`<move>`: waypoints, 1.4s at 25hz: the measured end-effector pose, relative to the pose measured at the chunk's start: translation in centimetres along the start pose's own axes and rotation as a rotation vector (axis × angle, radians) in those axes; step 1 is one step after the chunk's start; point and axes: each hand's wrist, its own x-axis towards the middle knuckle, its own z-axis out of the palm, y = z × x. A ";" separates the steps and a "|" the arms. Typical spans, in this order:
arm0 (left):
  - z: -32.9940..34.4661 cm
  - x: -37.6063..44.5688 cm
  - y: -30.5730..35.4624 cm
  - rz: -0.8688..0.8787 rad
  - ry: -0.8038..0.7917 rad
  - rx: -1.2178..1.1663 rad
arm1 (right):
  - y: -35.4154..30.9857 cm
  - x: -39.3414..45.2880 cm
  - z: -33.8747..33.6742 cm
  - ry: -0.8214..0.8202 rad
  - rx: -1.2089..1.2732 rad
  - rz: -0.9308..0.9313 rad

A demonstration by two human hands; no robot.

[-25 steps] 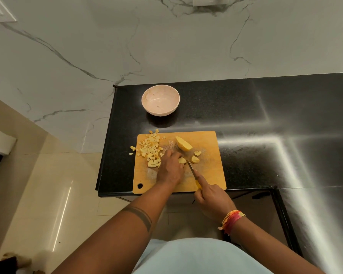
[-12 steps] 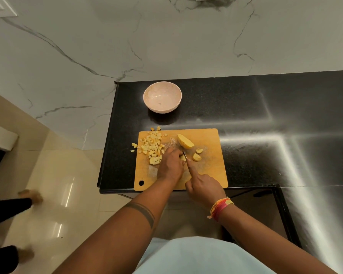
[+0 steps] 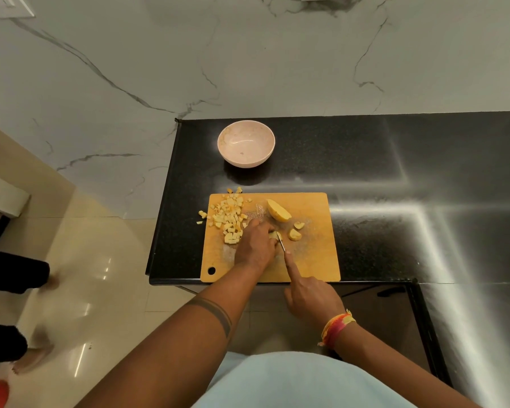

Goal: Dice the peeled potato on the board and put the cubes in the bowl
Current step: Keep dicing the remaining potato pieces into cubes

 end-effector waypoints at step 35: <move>-1.1 -1.2 0.6 -0.003 -0.012 0.039 | 0.9 -1.2 -0.2 0.024 0.065 0.001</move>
